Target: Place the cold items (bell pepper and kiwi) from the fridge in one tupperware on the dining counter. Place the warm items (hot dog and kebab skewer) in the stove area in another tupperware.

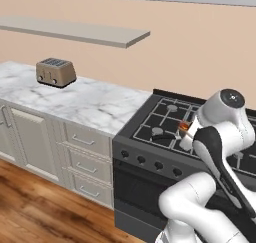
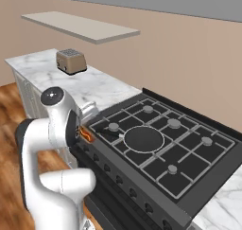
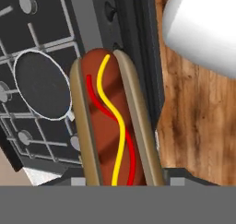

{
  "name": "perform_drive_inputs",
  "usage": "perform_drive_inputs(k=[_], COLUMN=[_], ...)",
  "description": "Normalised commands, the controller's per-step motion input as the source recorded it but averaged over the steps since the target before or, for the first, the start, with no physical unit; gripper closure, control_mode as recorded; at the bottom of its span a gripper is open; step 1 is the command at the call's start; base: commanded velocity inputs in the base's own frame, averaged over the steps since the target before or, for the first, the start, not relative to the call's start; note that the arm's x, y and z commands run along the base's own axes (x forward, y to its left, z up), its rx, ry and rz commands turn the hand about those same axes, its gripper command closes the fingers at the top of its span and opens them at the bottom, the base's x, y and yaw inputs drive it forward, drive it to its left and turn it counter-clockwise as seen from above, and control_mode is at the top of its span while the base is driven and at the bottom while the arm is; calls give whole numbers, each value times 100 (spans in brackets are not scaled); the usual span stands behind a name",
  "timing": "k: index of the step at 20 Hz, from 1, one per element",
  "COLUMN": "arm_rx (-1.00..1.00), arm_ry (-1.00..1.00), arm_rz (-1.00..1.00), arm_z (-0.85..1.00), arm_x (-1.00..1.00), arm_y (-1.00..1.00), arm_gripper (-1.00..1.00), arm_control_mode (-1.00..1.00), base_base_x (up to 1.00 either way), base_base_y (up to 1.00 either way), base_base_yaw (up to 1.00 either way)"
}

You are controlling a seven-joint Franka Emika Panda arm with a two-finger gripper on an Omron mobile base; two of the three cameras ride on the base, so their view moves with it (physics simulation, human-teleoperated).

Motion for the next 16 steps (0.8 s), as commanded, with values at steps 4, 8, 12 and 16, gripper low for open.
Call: perform_drive_inputs(k=[4, 8, 12, 16], arm_rx=[-13, -4, 0, 0], arm_ry=[-24, -25, 0, 0], arm_rz=[62, 36, 0, 0], arm_z=[-36, -29, 0, 0], arm_x=[-22, -21, 0, 0], arm_y=[0, 0, 0, 0], arm_gripper=[100, 100, 100, 100], arm_control_mode=[-100, 100, 100, 100], base_base_x=[0, -9, -60, -74], base_base_y=[0, 0, -2, 0], base_base_yaw=[0, 13, 59, 56])
